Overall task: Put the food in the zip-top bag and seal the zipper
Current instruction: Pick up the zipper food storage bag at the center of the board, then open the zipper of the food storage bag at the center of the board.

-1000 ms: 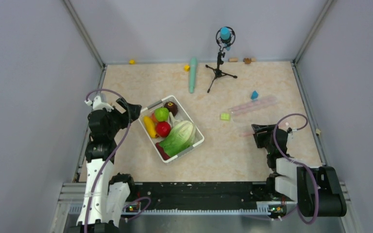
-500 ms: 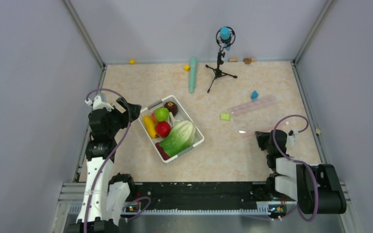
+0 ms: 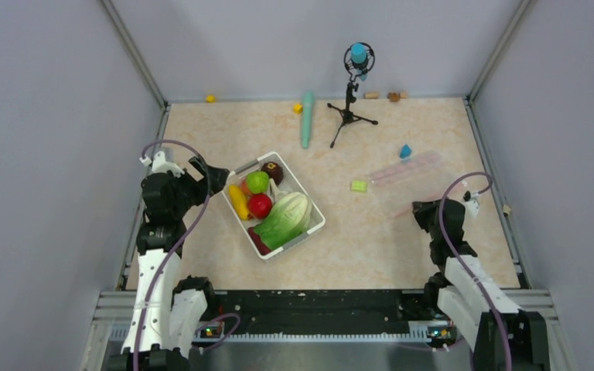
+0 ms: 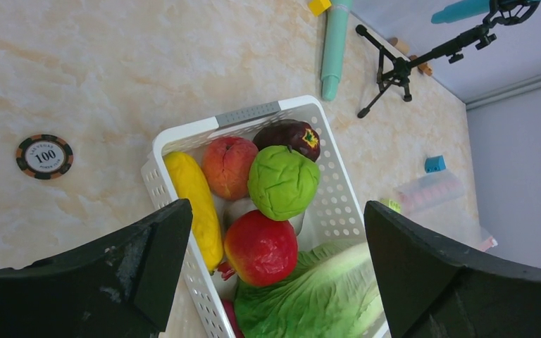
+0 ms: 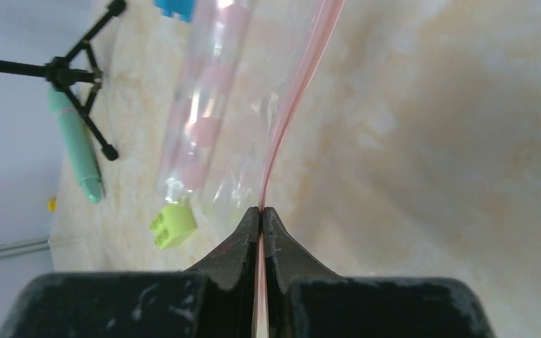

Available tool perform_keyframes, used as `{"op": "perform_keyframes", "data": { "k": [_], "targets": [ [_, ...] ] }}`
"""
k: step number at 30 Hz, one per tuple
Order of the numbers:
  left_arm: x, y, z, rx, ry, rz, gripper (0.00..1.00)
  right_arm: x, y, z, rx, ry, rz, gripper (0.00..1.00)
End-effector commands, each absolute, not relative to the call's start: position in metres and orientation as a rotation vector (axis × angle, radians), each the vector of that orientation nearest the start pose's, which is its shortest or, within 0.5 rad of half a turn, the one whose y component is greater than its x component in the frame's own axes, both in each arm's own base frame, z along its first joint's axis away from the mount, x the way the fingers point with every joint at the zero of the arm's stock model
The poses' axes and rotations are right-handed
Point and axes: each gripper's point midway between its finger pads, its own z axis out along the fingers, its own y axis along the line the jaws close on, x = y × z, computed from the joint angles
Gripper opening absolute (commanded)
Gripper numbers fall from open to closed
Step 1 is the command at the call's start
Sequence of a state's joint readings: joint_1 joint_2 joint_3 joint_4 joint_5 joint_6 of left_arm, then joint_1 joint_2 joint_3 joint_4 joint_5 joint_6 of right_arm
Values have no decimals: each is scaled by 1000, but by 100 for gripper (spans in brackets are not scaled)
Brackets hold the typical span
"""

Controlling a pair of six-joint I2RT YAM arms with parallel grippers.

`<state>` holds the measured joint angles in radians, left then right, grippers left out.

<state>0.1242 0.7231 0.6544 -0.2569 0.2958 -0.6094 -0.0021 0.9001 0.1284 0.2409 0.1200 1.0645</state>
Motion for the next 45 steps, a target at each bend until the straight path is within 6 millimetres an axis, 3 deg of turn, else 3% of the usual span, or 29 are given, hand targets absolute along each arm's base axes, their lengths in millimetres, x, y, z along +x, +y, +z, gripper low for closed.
{"op": "perform_keyframes", "data": {
  "k": [1,8,15,17,22,25,27,32,35,40,45],
  "targets": [
    [291,-53,249,-375,1827,-681,97,291,21,110,858,1799,469,0],
    [290,-91,255,-204,1875,-766,97,285,60,179,465,1878,537,0],
    [275,-163,275,88,1883,-859,97,284,120,235,-47,1868,709,0],
    [275,-172,278,120,1884,-897,97,281,134,253,-208,1813,746,0],
    [267,-189,286,188,1875,-979,97,274,148,285,-425,1746,742,0],
    [258,-202,295,246,1830,-1049,97,244,179,287,-689,1705,879,0],
    [253,-210,300,283,1805,-1101,97,233,193,287,-774,1681,887,0],
    [238,-225,307,346,1764,-1197,97,238,214,278,-836,1704,854,0],
    [234,-229,300,348,1775,-1211,97,238,230,269,-922,1762,838,0],
    [237,-238,301,319,1767,-1253,97,228,255,251,-1053,1788,771,0],
    [251,-249,293,130,1790,-1258,95,220,272,247,-1088,1776,812,0]
  ]
}}
